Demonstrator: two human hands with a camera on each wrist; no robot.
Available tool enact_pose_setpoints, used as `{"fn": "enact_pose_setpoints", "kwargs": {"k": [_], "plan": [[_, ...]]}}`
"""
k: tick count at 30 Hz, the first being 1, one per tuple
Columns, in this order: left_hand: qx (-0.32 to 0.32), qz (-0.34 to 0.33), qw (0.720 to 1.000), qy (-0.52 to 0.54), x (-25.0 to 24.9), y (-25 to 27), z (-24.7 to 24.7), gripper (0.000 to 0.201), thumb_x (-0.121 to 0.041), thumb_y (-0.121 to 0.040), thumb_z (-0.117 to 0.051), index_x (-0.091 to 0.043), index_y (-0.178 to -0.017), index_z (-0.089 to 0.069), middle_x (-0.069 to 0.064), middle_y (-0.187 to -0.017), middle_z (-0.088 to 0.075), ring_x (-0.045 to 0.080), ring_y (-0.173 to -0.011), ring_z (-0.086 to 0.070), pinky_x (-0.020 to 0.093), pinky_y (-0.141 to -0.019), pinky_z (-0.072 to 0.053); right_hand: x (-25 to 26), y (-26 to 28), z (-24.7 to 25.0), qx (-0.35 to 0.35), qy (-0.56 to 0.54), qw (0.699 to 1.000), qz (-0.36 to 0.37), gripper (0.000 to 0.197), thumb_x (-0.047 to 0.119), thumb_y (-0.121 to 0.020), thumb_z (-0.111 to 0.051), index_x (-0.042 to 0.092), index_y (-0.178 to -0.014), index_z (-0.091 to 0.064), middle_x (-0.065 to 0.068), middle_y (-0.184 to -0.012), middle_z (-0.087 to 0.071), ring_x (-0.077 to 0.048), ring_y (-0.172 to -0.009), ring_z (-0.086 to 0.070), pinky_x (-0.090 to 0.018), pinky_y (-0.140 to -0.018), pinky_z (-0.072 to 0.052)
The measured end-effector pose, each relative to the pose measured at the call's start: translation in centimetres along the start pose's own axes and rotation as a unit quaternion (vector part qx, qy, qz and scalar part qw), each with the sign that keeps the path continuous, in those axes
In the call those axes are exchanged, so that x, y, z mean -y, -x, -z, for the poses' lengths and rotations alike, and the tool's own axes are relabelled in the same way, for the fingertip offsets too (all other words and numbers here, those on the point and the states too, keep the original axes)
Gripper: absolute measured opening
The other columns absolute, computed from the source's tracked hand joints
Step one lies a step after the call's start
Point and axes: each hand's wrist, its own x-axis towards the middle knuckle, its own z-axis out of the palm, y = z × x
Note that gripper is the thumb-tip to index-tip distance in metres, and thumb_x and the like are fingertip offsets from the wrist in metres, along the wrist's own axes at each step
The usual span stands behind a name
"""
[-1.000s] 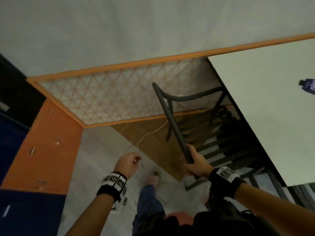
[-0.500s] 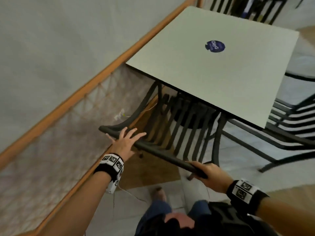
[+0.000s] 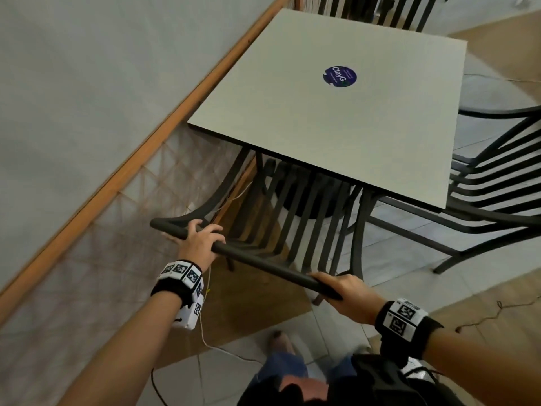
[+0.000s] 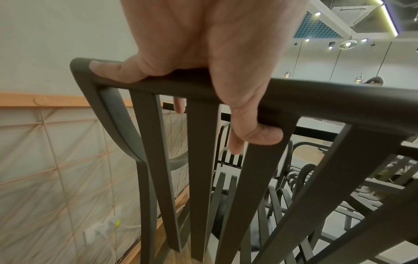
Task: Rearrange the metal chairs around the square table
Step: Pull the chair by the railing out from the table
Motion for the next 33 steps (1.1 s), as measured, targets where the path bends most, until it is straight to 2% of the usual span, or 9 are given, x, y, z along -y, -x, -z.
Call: {"fn": "enact_pose_setpoints", "kwargs": {"k": [4,9,14,17,22,25,27,30,33], "plan": [[0.002,-0.004,1.0,0.001,-0.2,-1.6,0.0,0.022,-0.022,-0.074,-0.072,-0.042,-0.078,-0.065,-0.017,-0.121,-0.061,0.029,-0.127,-0.029,0.069,-0.101,-0.031,-0.6,-0.8,1.4,-0.011,0.007,1.0,-0.008,0.041,0.03,-0.095,-0.05,0.038,-0.133,-0.038,0.02,-0.074,-0.051,0.006,-0.066,-0.052,-0.014,-0.067,-0.046],[0.023,0.013,0.999,-0.018,-0.8,-2.6,1.4,0.03,-0.02,-0.075,-0.07,-0.047,-0.072,-0.057,-0.026,-0.126,-0.049,0.028,-0.131,-0.024,0.079,-0.099,-0.02,-1.0,-1.8,1.8,-0.011,0.002,1.0,0.003,0.04,0.031,-0.094,-0.05,0.037,-0.132,-0.038,0.013,-0.084,-0.06,-0.002,-0.071,-0.059,-0.024,-0.072,-0.055],[0.04,0.021,0.998,-0.033,-1.8,-4.8,3.5,0.035,-0.014,-0.076,-0.069,-0.046,-0.066,-0.06,-0.012,-0.14,-0.045,0.033,-0.133,-0.024,0.083,-0.1,-0.011,-1.1,-3.7,2.6,-0.021,0.004,1.0,-0.006,0.043,0.027,-0.094,-0.052,0.036,-0.134,-0.038,0.006,-0.088,-0.066,-0.006,-0.073,-0.062,-0.03,-0.073,-0.057],[0.025,0.043,0.999,-0.024,-2.8,-5.5,4.2,0.031,-0.01,-0.075,-0.07,-0.041,-0.079,-0.069,-0.01,-0.149,-0.036,0.035,-0.141,-0.017,0.083,-0.1,-0.001,-1.4,-4.3,3.2,-0.021,-0.005,1.0,-0.011,0.045,0.025,-0.093,-0.053,0.036,-0.133,-0.038,0.006,-0.085,-0.065,-0.007,-0.07,-0.062,-0.029,-0.069,-0.057],[-0.011,0.036,0.999,0.038,-3.1,-4.8,3.8,0.031,-0.003,-0.075,-0.069,-0.028,-0.092,-0.071,0.003,-0.154,-0.031,0.038,-0.143,-0.013,0.06,-0.113,-0.026,-1.3,-4.0,3.0,-0.018,0.0,1.0,0.003,0.045,0.027,-0.093,-0.053,0.031,-0.136,-0.038,0.009,-0.082,-0.061,-0.005,-0.068,-0.06,-0.021,-0.067,-0.053],[-0.033,0.067,0.994,0.08,-3.8,-4.3,3.5,0.043,0.001,-0.074,-0.068,-0.025,-0.109,-0.065,0.007,-0.158,-0.019,0.035,-0.146,-0.005,0.057,-0.117,-0.022,-1.1,-3.7,3.3,-0.009,0.002,1.0,0.001,0.043,0.034,-0.094,-0.051,0.031,-0.135,-0.038,0.009,-0.088,-0.06,-0.001,-0.063,-0.056,-0.014,-0.061,-0.047],[-0.061,0.097,0.987,0.111,-4.7,-3.3,2.7,0.058,0.0,-0.073,-0.068,-0.026,-0.123,-0.053,0.009,-0.16,-0.005,0.033,-0.148,0.004,0.057,-0.118,-0.019,-1.3,-3.3,4.4,0.008,-0.008,1.0,0.007,0.043,0.047,-0.093,-0.048,0.031,-0.133,-0.041,0.011,-0.099,-0.058,-0.001,-0.074,-0.057,-0.014,-0.066,-0.045],[-0.16,0.193,0.947,0.2,-7.1,-1.1,1.4,0.067,0.003,-0.075,-0.064,-0.026,-0.131,-0.041,0.006,-0.16,0.005,0.033,-0.148,0.004,0.052,-0.112,-0.032,-4.1,-3.4,6.8,0.009,-0.05,0.999,-0.011,0.051,0.062,-0.091,-0.037,0.032,-0.131,-0.047,0.013,-0.108,-0.053,-0.001,-0.088,-0.057,-0.017,-0.074,-0.045],[-0.205,0.262,0.892,0.305,-9.9,0.9,0.1,0.07,-0.003,-0.083,-0.056,-0.031,-0.141,-0.027,0.008,-0.159,-0.004,0.034,-0.145,-0.015,0.05,-0.107,-0.04,-9.8,-4.6,9.4,-0.015,-0.007,0.999,-0.043,0.04,0.05,-0.096,-0.04,0.028,-0.127,-0.052,0.006,-0.113,-0.058,-0.003,-0.089,-0.058,-0.021,-0.079,-0.049]]}}
